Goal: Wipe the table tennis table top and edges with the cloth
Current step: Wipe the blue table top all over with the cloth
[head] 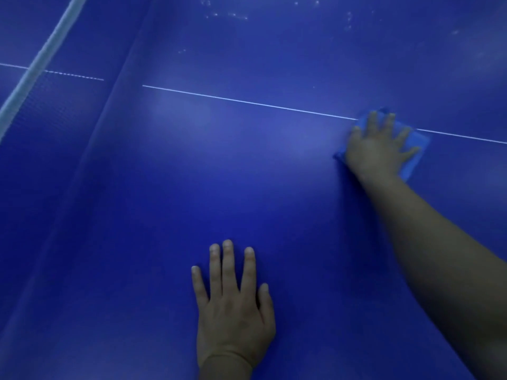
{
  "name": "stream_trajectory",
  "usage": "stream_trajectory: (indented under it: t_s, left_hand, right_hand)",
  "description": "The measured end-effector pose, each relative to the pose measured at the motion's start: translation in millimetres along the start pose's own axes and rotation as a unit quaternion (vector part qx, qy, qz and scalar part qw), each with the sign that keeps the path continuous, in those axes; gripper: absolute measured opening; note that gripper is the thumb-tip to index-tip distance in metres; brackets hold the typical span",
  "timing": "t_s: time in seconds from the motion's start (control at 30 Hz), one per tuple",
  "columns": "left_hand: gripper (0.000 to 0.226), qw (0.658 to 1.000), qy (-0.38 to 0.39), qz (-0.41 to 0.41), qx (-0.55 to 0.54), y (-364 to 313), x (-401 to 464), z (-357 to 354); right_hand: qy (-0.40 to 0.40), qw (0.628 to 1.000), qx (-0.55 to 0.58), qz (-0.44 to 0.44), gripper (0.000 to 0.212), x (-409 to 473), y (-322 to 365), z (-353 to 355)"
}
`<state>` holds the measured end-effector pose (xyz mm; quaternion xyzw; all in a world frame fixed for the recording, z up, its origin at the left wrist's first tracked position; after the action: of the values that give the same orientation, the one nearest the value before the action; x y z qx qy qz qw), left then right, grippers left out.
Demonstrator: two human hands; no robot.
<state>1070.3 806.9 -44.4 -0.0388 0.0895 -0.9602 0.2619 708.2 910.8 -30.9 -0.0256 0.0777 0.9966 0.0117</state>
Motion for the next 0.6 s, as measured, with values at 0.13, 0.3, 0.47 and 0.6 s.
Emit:
stream_trajectory:
  t_s: [0.13, 0.3, 0.47, 0.6]
  left_hand:
    - [0.067, 1.000, -0.016, 0.004, 0.003, 0, 1, -1]
    - [0.068, 1.000, -0.021, 0.005, 0.002, 1, 0, -3]
    - [0.067, 1.000, -0.008, 0.006, 0.006, 2, -1, -6]
    - [0.067, 1.000, -0.008, 0.009, 0.011, 2, -1, -5]
  right_hand:
    - [0.036, 0.948, -0.047, 0.312, 0.059, -76, 86, -22]
    - [0.040, 0.950, -0.066, 0.303, 0.066, -30, 27, -11]
    - [0.024, 0.995, -0.036, 0.088, 0.058, 60, -109, 17]
    - [0.029, 0.978, -0.068, 0.195, 0.071, 31, -96, 13]
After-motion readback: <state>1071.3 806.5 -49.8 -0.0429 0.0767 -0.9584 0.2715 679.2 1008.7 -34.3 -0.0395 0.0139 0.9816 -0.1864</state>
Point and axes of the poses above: each hand's wrist, its own x-axis towards the middle knuckle, its own z-axis out of the back of the hand, y = z × x, the point moved 4 cm from there along x, towards the middle knuckle, and after that the axes turned 4 degrees about -y, right-handed, at the moved point
